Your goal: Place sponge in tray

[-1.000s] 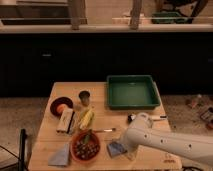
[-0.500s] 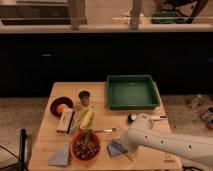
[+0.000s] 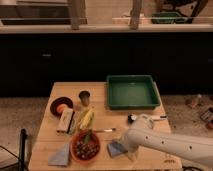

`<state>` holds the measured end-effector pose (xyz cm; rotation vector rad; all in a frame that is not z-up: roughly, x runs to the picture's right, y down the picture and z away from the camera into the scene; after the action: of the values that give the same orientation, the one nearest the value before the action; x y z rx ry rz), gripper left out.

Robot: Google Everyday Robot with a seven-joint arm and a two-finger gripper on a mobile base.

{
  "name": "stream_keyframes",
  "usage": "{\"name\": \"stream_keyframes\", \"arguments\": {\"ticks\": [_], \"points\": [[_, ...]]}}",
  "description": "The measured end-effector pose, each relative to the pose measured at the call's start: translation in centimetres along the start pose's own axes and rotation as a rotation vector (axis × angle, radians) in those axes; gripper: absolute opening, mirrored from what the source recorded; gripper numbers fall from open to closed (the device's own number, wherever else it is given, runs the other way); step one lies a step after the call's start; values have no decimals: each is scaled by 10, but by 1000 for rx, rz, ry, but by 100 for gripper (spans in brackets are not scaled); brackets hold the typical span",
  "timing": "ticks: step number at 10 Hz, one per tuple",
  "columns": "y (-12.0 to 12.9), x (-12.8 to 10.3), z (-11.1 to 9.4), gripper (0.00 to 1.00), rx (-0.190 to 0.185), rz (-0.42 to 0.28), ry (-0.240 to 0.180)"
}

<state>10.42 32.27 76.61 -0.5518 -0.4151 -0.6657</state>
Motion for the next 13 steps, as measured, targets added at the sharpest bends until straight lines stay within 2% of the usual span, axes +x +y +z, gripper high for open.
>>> {"name": "stream_keyframes", "arguments": {"ticks": [10,11,13], "points": [[1,1,0,80,2,2,1],[1,1,0,76,2,3,1],[1,2,-1,58,0,5,3]]}}
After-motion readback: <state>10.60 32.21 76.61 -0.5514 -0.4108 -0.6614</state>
